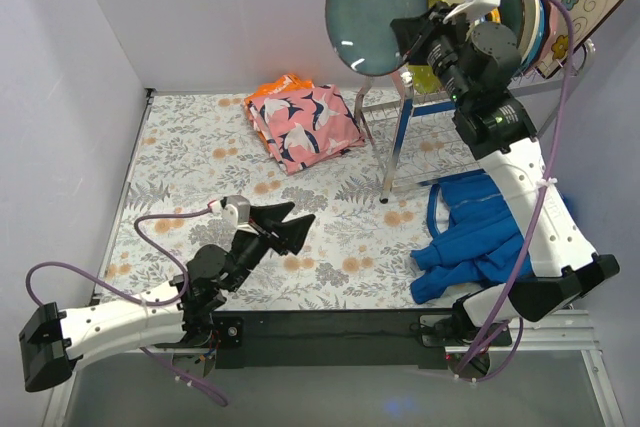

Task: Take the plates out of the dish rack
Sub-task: Place the plate at the center of the board.

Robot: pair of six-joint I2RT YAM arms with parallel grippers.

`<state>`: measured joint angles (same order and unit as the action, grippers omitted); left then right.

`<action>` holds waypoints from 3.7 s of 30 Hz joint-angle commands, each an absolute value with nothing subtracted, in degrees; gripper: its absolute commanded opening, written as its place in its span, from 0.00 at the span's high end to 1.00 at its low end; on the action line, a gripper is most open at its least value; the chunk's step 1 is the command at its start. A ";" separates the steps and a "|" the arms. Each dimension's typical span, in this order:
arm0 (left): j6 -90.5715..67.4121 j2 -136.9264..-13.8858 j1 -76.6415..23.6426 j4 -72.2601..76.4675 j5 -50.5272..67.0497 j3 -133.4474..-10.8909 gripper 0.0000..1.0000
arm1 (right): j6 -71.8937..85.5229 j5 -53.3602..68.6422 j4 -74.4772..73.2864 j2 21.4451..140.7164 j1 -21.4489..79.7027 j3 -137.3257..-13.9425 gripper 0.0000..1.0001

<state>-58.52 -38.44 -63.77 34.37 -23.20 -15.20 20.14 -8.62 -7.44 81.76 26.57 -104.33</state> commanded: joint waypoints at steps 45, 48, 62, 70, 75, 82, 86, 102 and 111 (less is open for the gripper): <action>-56.69 -39.72 -63.98 43.24 -51.41 -7.82 0.32 | 50.53 -12.92 21.08 45.69 54.49 -22.32 0.99; -58.10 -40.08 -63.98 41.67 -51.42 -8.61 0.32 | 52.03 -9.93 23.54 48.95 53.53 -23.99 0.99; -56.34 -41.92 -63.98 45.61 -51.59 -7.29 0.32 | 63.89 -9.05 50.26 66.88 46.58 -21.53 0.99; -56.69 -43.16 -63.98 43.86 -51.77 -8.61 0.32 | 72.76 -17.12 64.04 78.20 46.23 -20.13 0.99; -56.51 -42.80 -63.98 43.60 -52.21 -8.70 0.32 | 79.00 -19.60 75.65 87.87 46.23 -20.21 0.99; -55.99 -42.98 -63.98 43.68 -53.00 -8.88 0.32 | 82.53 -21.00 87.27 101.50 46.32 -21.80 0.99; -56.07 -42.28 -63.98 43.94 -52.82 -8.53 0.32 | 84.02 -26.88 88.15 102.57 47.37 -19.78 0.99; -56.69 -40.34 -63.98 42.63 -52.82 -8.61 0.32 | 83.85 -24.08 57.44 87.83 47.64 -18.27 0.51; -57.04 -39.99 -63.98 41.84 -52.91 -8.79 0.32 | 84.73 -20.39 40.70 85.34 47.64 -18.02 0.46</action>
